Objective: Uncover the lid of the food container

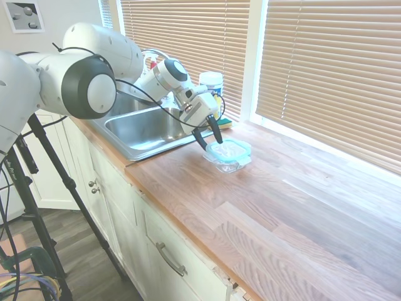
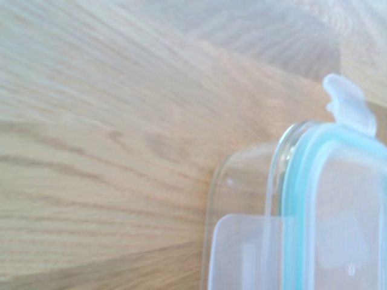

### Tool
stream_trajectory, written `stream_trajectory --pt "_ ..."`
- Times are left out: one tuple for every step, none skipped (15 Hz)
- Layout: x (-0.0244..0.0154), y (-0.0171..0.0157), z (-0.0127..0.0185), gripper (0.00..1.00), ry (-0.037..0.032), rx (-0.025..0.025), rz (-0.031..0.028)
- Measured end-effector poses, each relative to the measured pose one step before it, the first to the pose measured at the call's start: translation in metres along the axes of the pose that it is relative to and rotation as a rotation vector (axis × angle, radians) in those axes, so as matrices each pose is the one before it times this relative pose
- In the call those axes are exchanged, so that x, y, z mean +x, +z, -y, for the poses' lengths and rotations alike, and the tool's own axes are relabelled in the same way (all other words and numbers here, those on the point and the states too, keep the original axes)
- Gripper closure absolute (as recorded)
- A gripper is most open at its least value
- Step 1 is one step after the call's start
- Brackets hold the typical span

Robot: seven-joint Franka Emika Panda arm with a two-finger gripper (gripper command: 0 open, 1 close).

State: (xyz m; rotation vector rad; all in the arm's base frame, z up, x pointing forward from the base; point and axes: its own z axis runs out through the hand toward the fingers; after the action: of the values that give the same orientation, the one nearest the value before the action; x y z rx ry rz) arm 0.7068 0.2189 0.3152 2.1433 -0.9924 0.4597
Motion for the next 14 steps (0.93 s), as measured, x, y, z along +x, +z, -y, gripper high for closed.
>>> stream_trajectory --pt "0.00051 0.00013 0.00006 1.0 -0.00032 0.00003 -0.00427" --pt "0.00062 0.00011 0.00003 1.0 -0.00009 0.0006 -0.00342" --pt "0.00051 0.00026 -0.00006 1.0 0.00038 -0.00011 -0.00172" --pt "0.00046 0.00053 -0.0001 1.0 0.00048 -0.00071 -0.00031" --pt "0.00006 0.00047 0.00006 1.0 0.00002 -0.00058 0.00021" --pt "-0.00001 0.00017 0.00004 1.0 -0.00004 -0.00024 0.00005" --pt "0.00011 0.00008 -0.00003 1.0 0.00011 -0.00012 -0.00022" --pt "0.00037 0.00035 -0.00011 1.0 0.00047 -0.00045 -0.00001" --pt "0.0005 0.00044 -0.00014 1.0 0.00057 -0.00061 -0.0004" --pt "0.00043 0.00001 -0.00011 1.0 0.00055 0.00003 -0.00099" --pt "0.00041 -0.00087 -0.00013 1.0 0.00092 0.00145 -0.00079" --pt "0.00065 -0.00187 -0.00017 1.0 0.00168 0.00342 -0.00059" --pt "0.00073 -0.00246 -0.00032 1.0 0.00194 0.00544 0.00388" --pt "0.00083 -0.00258 -0.0008 1.0 0.00285 0.00664 0.01058"
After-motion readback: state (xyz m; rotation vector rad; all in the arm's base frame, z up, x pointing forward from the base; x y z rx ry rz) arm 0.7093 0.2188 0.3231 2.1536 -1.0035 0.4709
